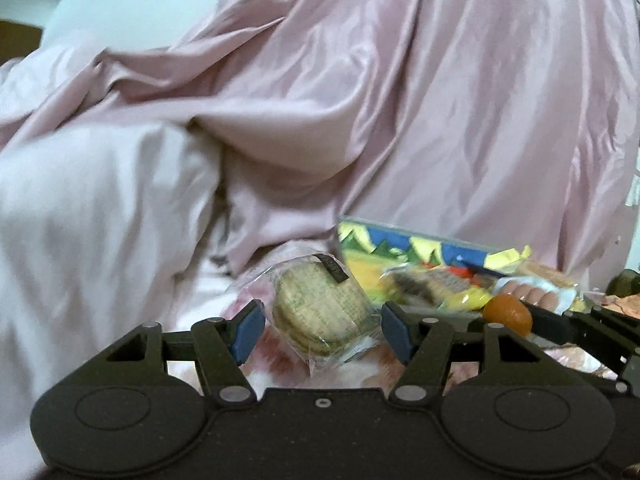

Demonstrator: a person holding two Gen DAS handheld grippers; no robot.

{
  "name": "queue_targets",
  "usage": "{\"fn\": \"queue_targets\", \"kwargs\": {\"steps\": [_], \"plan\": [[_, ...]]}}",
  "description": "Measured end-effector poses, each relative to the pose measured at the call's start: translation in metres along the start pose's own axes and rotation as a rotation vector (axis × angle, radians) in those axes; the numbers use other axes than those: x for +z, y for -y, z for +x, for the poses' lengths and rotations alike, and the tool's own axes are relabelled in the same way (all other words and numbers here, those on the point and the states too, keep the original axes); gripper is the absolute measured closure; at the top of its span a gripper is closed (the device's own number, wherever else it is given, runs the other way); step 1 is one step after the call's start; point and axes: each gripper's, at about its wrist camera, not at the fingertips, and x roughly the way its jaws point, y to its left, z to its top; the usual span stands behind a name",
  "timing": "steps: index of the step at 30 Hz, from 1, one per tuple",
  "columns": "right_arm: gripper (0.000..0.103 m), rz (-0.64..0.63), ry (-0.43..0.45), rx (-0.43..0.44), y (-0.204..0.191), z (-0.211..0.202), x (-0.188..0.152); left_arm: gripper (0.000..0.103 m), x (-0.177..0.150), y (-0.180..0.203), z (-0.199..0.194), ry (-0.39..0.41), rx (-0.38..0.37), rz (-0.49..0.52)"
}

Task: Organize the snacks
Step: 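Lift the green pack and orange and carry them over the grey tray, then lower both items into the grey tray and open both tools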

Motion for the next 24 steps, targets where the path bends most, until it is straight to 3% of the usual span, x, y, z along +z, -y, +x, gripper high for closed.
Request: {"fn": "queue_targets", "kwargs": {"steps": [9, 16, 24], "plan": [[0.065, 0.104, -0.016, -0.104, 0.055, 0.024, 0.003, 0.037, 0.042, 0.035, 0.051, -0.057, -0.081, -0.021], [0.065, 0.144, 0.006, -0.107, 0.072, 0.052, -0.003, 0.037, 0.052, 0.053, 0.094, -0.149, -0.112, -0.006], [0.062, 0.161, 0.021, -0.091, 0.075, 0.061, -0.011, 0.036, 0.046, 0.051, 0.117, -0.215, -0.070, -0.040]]}}
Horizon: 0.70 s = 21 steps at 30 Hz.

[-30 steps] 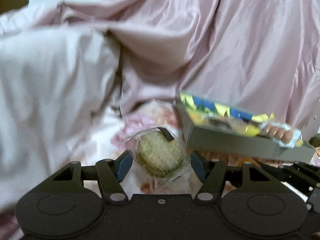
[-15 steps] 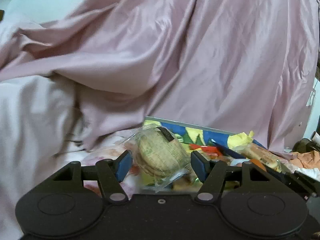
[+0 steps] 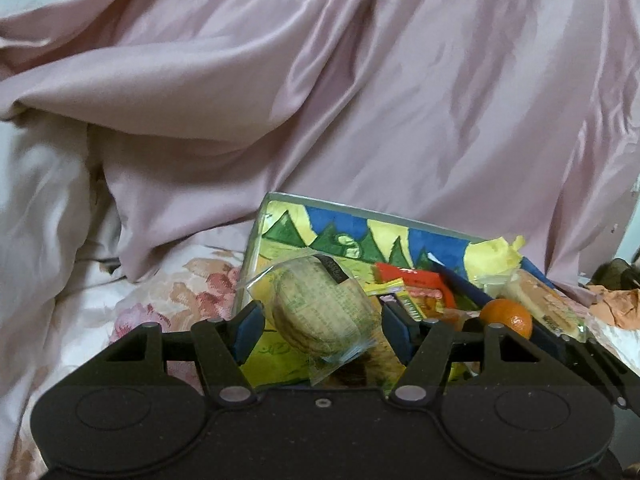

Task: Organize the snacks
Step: 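Lower both items into the grey tray and open both tools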

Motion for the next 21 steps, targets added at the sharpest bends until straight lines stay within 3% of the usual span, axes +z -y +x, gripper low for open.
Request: {"fn": "queue_targets", "kwargs": {"steps": [3, 8, 13, 21], "plan": [[0.054, 0.013, 0.001, 0.004, 0.001, 0.001, -0.001, 0.035, -0.001, -0.004, 0.001, -0.004, 0.014, -0.031], [0.050, 0.005, 0.000, -0.001, 0.001, 0.000, 0.000, 0.028, -0.002, -0.002, -0.002, -0.004, 0.018, -0.052], [0.041, 0.006, 0.014, -0.018, 0.007, -0.005, 0.006, 0.015, 0.000, 0.005, -0.009, 0.025, 0.022, -0.038], [0.019, 0.011, 0.055, -0.055, 0.012, -0.033, 0.030, 0.001, 0.009, 0.008, -0.040, 0.066, 0.062, -0.066]]}}
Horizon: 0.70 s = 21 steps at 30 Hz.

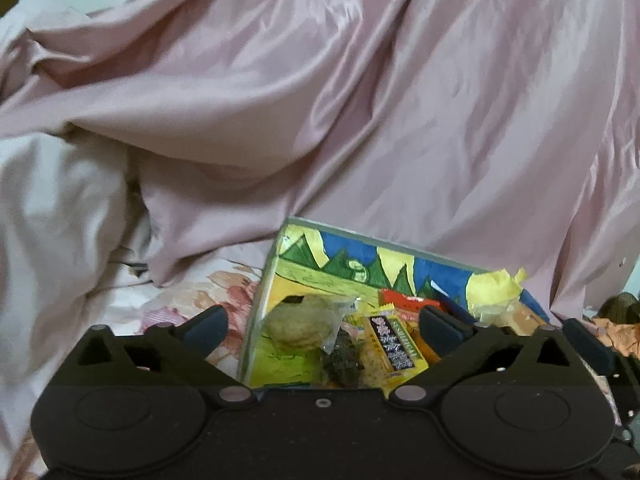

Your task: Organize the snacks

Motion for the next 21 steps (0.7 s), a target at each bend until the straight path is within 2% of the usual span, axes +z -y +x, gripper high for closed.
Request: {"fn": "queue_targets", "kwargs": {"steps": [1, 3, 7, 16, 21], "plan": [[0.018, 0.004, 0.005, -0.005, 0.000, -0.005, 0.004, 0.001, 0.001, 0.000, -0.005, 0.005, 0.004, 0.001], [0.007, 0.022, 0.013, -0.010, 0.002, -0.015, 0.013, 0.001, 0.003, 0.002, -0.017, 0.009, 0.016, 0.010], [0.000, 0.038, 0.028, -0.031, 0.003, -0.039, 0.028, 0.001, 0.004, 0.004, -0.048, 0.035, 0.047, 0.045], [0.000, 0.050, 0.018, -0.058, 0.004, -0.092, 0.045, 0.001, 0.002, 0.003, -0.115, 0.087, 0.061, 0.057], [0.000, 0.045, 0.020, -0.042, -0.002, -0.117, 0.050, 0.001, -0.008, 0.003, -0.152, 0.118, 0.061, 0.083]]}}
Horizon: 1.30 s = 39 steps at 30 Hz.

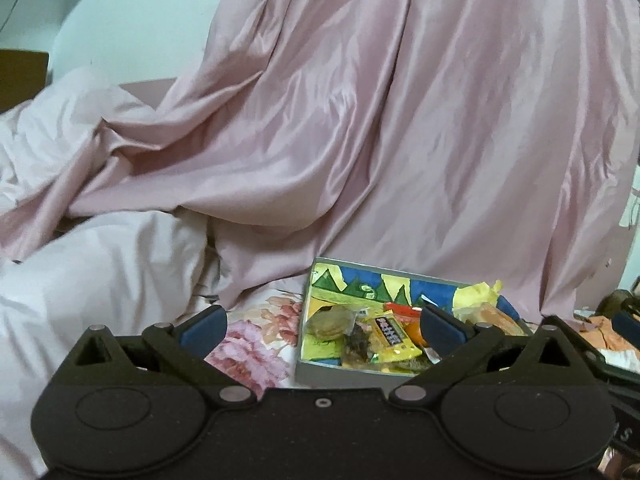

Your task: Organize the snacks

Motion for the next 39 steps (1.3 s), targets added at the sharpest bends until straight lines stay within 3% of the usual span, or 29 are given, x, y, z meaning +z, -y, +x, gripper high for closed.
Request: {"fn": "queue_targets", "kwargs": {"steps": [16, 39], "plan": [[0.000, -0.010, 0.001, -0.032, -0.014, -0.066, -0.005, 0.001, -0.040, -0.015, -0.082, 0.039, 0.026, 0.090], [0.000, -0.038, -0.032, -0.022, -0.030, -0.117, -0.033, 0.001, -0.089, -0.036, -0.104, 0.008, -0.010, 0.089]]}}
